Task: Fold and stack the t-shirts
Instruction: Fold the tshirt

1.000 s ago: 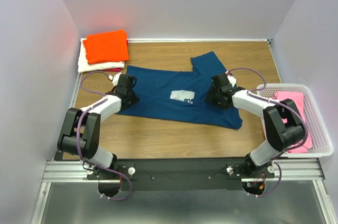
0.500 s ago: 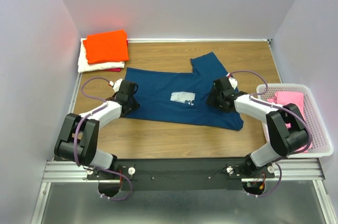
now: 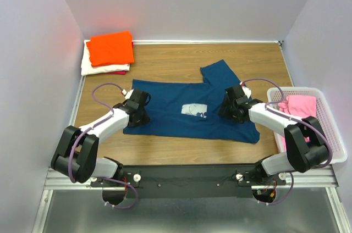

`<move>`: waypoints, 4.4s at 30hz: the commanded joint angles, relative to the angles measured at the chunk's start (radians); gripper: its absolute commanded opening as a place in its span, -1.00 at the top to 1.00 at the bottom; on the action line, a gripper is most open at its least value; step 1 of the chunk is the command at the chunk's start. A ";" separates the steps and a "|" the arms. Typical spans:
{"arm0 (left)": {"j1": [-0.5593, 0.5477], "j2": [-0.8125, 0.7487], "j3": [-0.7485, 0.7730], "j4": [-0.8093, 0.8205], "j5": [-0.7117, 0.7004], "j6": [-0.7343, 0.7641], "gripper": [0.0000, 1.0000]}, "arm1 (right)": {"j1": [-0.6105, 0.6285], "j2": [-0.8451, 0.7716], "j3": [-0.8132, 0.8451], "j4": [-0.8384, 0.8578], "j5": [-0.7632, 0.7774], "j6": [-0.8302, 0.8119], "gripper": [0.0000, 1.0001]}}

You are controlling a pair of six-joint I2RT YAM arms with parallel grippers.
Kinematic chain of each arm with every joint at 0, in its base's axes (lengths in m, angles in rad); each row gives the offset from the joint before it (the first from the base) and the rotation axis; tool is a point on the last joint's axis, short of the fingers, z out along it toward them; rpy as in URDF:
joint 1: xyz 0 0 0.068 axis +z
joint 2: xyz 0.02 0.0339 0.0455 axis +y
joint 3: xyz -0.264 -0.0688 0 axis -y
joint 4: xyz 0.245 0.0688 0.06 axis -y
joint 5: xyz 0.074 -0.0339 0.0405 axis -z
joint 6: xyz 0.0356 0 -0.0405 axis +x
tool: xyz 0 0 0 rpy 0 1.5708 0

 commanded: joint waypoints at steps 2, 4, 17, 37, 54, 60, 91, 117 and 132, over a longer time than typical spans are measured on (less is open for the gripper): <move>0.022 0.002 0.153 -0.084 -0.057 0.048 0.25 | 0.005 -0.004 0.121 -0.107 0.019 -0.031 -0.54; 0.074 0.044 0.253 -0.041 -0.049 0.058 0.24 | 0.005 0.036 0.230 -0.109 0.041 -0.054 -0.54; 0.240 0.542 0.739 -0.018 -0.216 0.041 0.30 | -0.042 0.342 0.660 -0.090 0.084 -0.166 -0.55; 0.258 0.742 0.965 -0.117 -0.236 0.059 0.13 | -0.196 0.412 0.702 -0.059 -0.045 -0.209 -0.55; 0.244 0.711 0.917 -0.114 -0.225 0.051 0.10 | -0.219 0.439 0.703 -0.049 -0.063 -0.205 -0.55; 0.244 0.755 0.955 -0.125 -0.230 0.058 0.11 | -0.225 0.453 0.710 -0.047 -0.068 -0.205 -0.55; 0.270 0.826 0.960 -0.064 -0.175 0.120 1.00 | -0.309 0.896 1.147 -0.038 -0.059 -0.349 -0.55; 0.272 0.808 0.939 -0.025 -0.136 0.128 1.00 | -0.219 1.053 1.251 -0.035 0.035 -0.364 -0.01; 0.304 0.772 0.923 0.013 -0.115 0.124 1.00 | -0.220 1.031 1.366 -0.038 0.136 -0.423 0.99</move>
